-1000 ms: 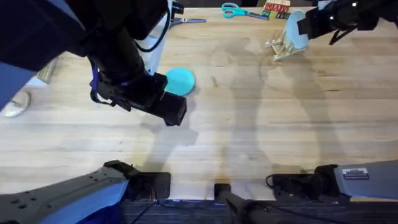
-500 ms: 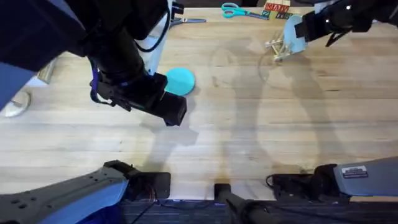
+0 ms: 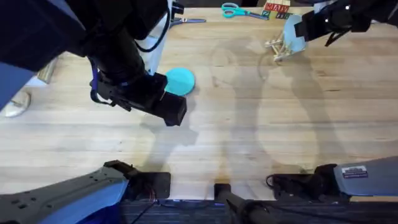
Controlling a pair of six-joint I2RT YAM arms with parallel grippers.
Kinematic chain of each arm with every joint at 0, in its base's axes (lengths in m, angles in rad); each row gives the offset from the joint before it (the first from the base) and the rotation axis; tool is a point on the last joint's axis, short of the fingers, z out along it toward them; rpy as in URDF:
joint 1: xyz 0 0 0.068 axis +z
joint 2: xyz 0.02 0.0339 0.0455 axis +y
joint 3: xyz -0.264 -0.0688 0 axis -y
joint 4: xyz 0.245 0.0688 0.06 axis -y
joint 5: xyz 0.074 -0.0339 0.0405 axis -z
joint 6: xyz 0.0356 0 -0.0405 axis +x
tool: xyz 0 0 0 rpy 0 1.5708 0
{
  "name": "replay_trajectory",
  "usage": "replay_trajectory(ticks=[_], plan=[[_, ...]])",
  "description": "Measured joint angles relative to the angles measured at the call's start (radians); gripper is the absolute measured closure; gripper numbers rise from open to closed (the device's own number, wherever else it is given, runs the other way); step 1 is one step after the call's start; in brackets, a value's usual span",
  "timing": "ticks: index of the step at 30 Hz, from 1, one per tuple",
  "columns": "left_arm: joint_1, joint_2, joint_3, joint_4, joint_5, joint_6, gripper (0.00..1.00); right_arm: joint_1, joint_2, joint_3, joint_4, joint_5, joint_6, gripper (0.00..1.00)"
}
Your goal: Pick up the plates from the table one by one and place each into a slot on the dish rack.
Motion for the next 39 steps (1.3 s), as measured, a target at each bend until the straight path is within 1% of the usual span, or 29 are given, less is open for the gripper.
replay_trajectory(ticks=[4, 19, 33, 39], plan=[[0.000, 0.000, 0.000, 0.000, 0.000, 0.000, 0.008, 0.000, 0.000, 0.000, 0.003, 0.000, 0.001, 0.955], [0.000, 0.000, 0.000, 0.000, 0.000, 0.000, 0.008, 0.000, 0.011, 0.000, 0.009, 0.000, 0.003, 0.953], [0.000, 0.000, 0.000, 0.000, 0.000, 0.000, 0.008, 0.000, 0.013, 0.000, 0.016, 0.001, 0.003, 0.857], [0.000, 0.000, 0.000, 0.000, 0.000, 0.000, 0.008, 0.000, 0.013, 0.000, 0.016, 0.001, 0.003, 0.851]])
